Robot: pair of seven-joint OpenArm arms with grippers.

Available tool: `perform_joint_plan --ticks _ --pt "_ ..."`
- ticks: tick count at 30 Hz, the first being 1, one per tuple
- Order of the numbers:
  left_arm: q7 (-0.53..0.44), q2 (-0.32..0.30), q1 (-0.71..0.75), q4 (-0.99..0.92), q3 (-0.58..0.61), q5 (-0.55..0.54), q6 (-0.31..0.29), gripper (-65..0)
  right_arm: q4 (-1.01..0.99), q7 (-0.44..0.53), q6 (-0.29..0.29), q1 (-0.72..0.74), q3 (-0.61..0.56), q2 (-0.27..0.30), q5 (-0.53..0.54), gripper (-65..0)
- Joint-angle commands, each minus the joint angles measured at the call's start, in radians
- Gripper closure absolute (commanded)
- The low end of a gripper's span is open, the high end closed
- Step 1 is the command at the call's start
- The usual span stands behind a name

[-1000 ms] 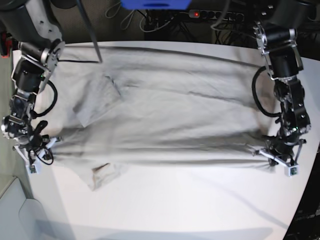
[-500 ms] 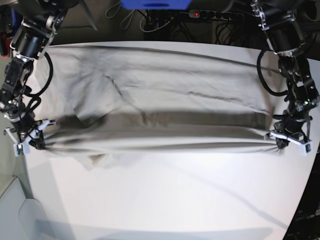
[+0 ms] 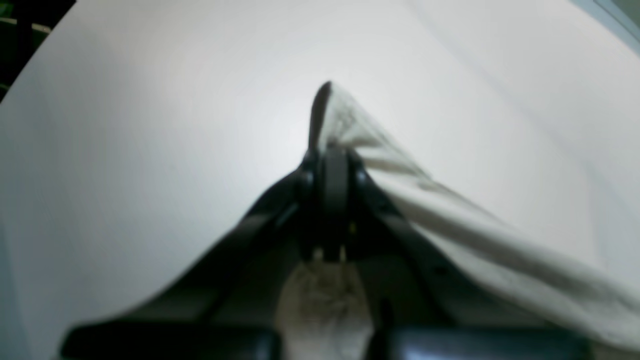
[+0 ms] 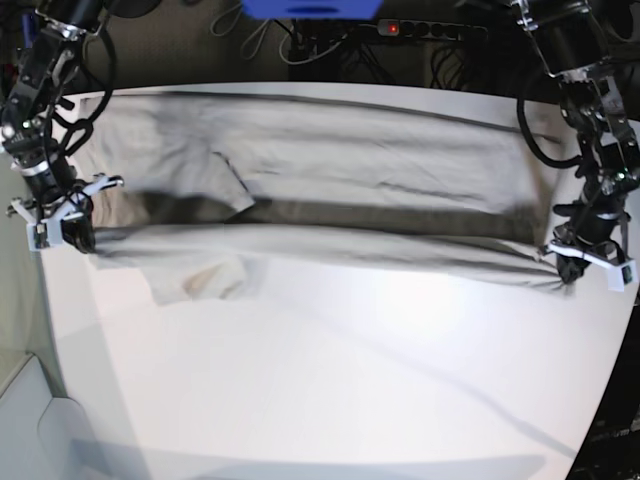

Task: Layout the t-shirt on the table in an organized manner, then fold the t-shirt properly
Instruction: 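Lift the hem with both grippers and fold it over toward the collar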

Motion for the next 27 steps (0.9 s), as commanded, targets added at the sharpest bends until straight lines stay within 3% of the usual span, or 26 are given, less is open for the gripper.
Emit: perform_joint_plan --ticks 1,6,13,27 --pt "-0.027 -0.018 0.002 0.030 -0.005 -0.031 -0.001 -0.4 0.043 0.035 -0.005 -0.004 0.026 0.005 0.025 0.0" --pt "-0.026 -0.027 0.065 0.066 -0.005 -0.099 -0.001 -0.4 0.083 0.033 -0.005 -0.059 0.072 -0.025 0.025 0.0" --pt "-0.026 -0.019 0.143 0.080 -0.075 -0.105 0.001 -0.4 0.077 0.033 -0.005 -0.107 0.089 -0.025 0.025 0.0" --pt "-0.026 -0.027 0.158 -0.011 -0.070 -0.094 -0.001 -0.4 0.017 0.033 -0.005 -0.165 0.058 -0.045 0.025 0.0"
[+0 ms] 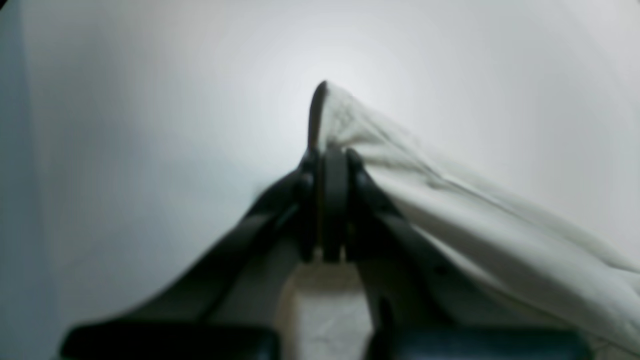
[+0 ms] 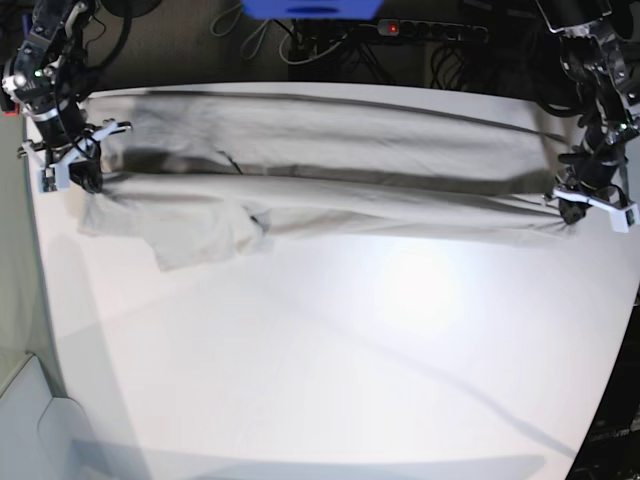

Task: Layout the t-shirt on the table in an organized manner, then fold the t-shirt properly
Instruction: 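Lift the hem with both grippers and fold it over toward the collar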

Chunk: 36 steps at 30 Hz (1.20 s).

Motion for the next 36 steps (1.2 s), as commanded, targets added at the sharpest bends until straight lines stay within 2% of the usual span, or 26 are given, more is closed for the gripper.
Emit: perform_joint_plan --ticks 1,5,11,17,23,26,36 --pt "-0.026 -0.025 -0.013 0.014 -0.005 -0.009 -0.001 -0.4 0.012 0.029 -0.005 0.001 0.010 0.015 0.015 0.0" --pt "-0.023 -0.027 -0.007 0.014 -0.004 -0.007 -0.001 -0.4 0.015 0.031 -0.005 -0.022 0.010 0.016 0.015 0.0" --pt "0.093 -0.025 -0.015 0.016 -0.005 -0.007 -0.001 -0.4 0.020 0.029 -0.005 -0.053 0.009 0.015 0.012 0.0" --pt "0.096 -0.020 -0.015 0.016 -0.005 -0.007 -0.001 -0.4 0.055 0.032 -0.005 -0.076 0.040 0.012 0.015 0.0" --pt "0.098 -0.019 -0.028 0.016 -0.005 -0.007 -0.001 -0.4 0.155 0.032 -0.005 -0.082 0.102 -0.064 0.015 0.0" --pt "0.096 -0.019 -0.028 0.016 -0.005 -0.007 -0.001 -0.3 0.161 0.029 -0.005 -0.089 0.107 -0.079 0.012 0.0" --pt "0.098 -0.019 -0.042 0.014 -0.005 -0.007 -0.001 -0.3 0.161 0.032 -0.005 -0.171 0.099 -0.079 0.015 0.0"
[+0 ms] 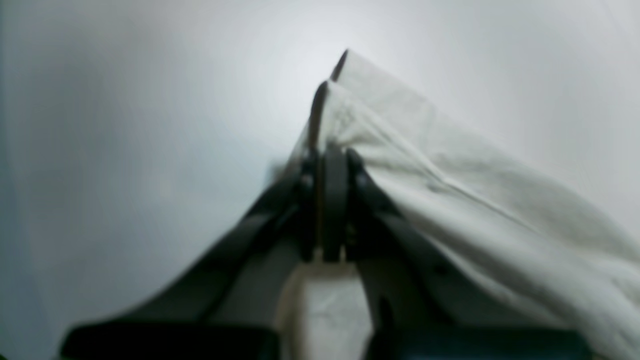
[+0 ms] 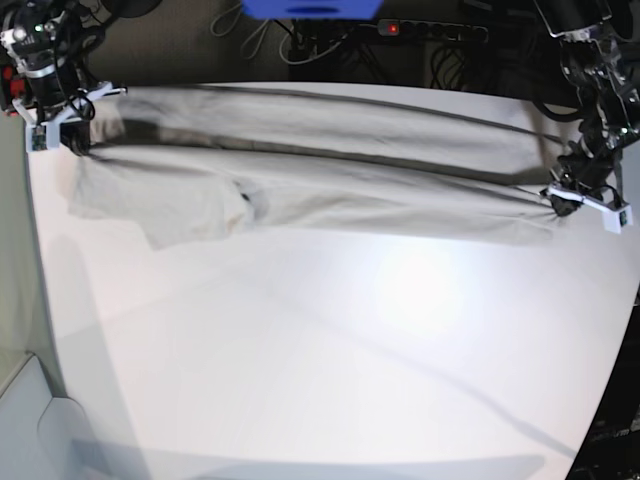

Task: Layout the t-shirt on the table in an organized manner, then fold the t-shirt properly
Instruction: 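Lift the hem with both grippers and fold it over toward the collar, then lower the folded hem and reposition the right gripper on the strip's end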

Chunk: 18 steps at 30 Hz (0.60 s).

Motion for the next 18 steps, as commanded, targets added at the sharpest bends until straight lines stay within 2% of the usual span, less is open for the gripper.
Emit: perform_joint_plan --ticks 1,10,15,18 --pt "-0.024 -0.018 -0.014 0.018 -0.005 -0.007 -0.001 -0.3 0.003 0.025 -0.005 -0.009 -0.004 0.012 0.017 0.0" --pt "-0.024 -0.018 -0.014 0.018 -0.005 -0.007 -0.001 -0.3 -0.088 0.022 -0.005 -0.037 -0.070 0.018 0.012 0.0" --pt "-0.024 -0.018 -0.014 0.018 -0.005 -0.010 -0.001 -0.3 -0.094 0.022 -0.005 -0.038 -0.112 0.017 -0.092 0.0" --pt "-0.021 -0.016 -0.014 0.018 -0.005 -0.007 -0.001 -0.3 -0.089 0.022 -0.005 -0.035 -0.115 0.015 -0.102 0.0"
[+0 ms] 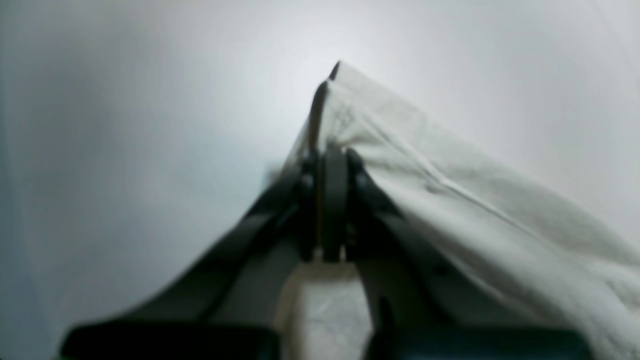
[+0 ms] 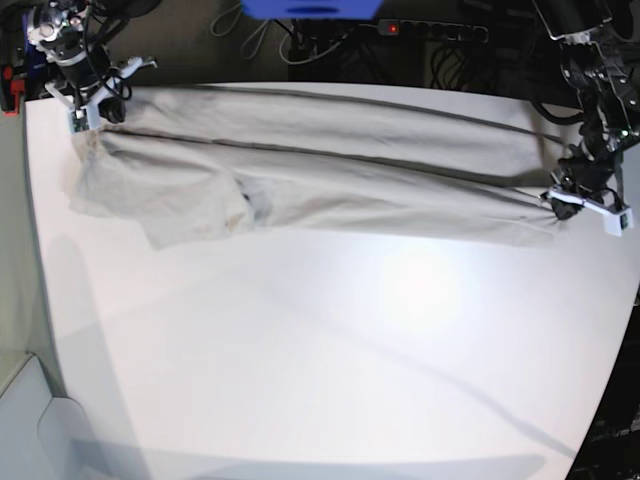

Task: Layout the t-shirt on the table in an organized manner, then fold the t-shirt properly
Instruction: 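Lower the folded hem and reposition the right gripper on the strip's end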

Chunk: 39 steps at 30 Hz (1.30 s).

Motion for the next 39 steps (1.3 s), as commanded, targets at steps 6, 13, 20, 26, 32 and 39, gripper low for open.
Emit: perform_joint_plan --ticks 6,13,20,26,32,39 --pt "0.000 -0.018 -0.005 -0.007 -0.005 -0.008 -0.001 -1.0 0.024 0.024 -0.004 0.006 0.005 0.014 0.013 0.0" --pt "0.065 -0.018 -0.010 -0.061 -0.012 -0.008 0.001 -30.3 0.037 0.023 -0.004 0.035 0.027 0.014 0.013 0.0" --pt "0.071 -0.016 -0.010 -0.061 -0.010 -0.011 0.001 -34.9 0.221 -0.131 -0.004 0.136 0.070 0.014 0.011 -1.3" --pt "0.072 -0.016 -0.007 -0.061 -0.007 -0.015 0.001 -35.0 0.190 -0.411 -0.004 0.319 -0.010 0.068 0.008 -26.5" --pt "0.072 -0.016 -0.005 -0.061 -0.007 -0.017 0.001 -35.0 0.003 -0.560 -0.004 0.509 -0.208 0.152 0.008 -43.2" --pt "0.072 -0.015 -0.007 -0.061 -0.007 -0.017 0.001 -34.9 -0.263 -0.691 -0.004 0.762 -0.251 0.155 0.008 -43.8"
